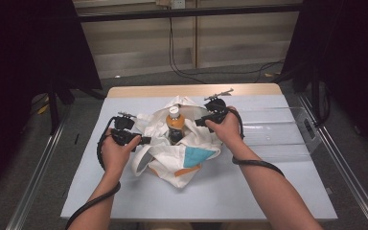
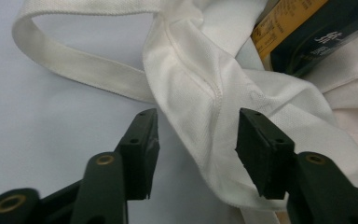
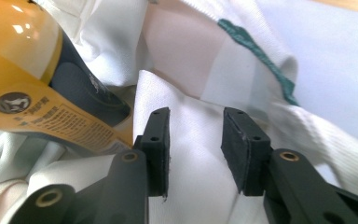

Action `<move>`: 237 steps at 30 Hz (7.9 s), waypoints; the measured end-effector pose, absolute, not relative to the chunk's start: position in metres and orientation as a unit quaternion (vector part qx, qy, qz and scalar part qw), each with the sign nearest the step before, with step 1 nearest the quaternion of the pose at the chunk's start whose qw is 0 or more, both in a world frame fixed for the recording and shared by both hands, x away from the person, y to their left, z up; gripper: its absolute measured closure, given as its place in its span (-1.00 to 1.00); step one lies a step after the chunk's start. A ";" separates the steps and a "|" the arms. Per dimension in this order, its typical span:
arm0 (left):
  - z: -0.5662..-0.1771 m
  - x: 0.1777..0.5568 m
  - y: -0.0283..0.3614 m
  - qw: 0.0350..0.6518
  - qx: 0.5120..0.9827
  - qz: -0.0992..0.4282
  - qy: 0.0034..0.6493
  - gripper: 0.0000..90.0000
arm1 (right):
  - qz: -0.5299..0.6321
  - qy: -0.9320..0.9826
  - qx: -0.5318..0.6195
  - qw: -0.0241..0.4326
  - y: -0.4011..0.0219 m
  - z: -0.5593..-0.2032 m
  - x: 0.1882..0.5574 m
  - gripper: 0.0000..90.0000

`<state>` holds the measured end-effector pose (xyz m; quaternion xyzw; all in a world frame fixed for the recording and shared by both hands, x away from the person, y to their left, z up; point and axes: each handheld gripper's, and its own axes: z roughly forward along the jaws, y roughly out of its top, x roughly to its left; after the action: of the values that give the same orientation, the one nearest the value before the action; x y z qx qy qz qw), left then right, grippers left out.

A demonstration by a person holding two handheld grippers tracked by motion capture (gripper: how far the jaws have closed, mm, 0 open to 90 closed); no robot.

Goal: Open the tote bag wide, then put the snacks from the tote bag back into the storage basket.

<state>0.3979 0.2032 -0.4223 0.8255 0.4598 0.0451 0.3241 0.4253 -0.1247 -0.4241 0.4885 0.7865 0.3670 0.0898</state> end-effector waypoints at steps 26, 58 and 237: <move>-0.410 0.383 0.229 0.344 0.803 0.055 0.483 -0.66 | 0.374 0.799 0.464 0.078 -0.132 -0.398 0.400 -0.37; -0.416 0.365 0.263 0.357 0.771 0.063 0.523 -0.75 | 0.364 0.813 0.448 0.081 -0.112 -0.391 0.386 -0.56; -0.424 0.351 0.275 0.342 0.768 0.064 0.537 -0.88 | 0.274 0.874 0.400 0.021 -0.062 -0.319 0.434 -0.33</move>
<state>0.3508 0.2755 -0.4240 0.7682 0.5372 0.0635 0.3424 0.4339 -0.0621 -0.3188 0.3997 0.8743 0.2744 0.0210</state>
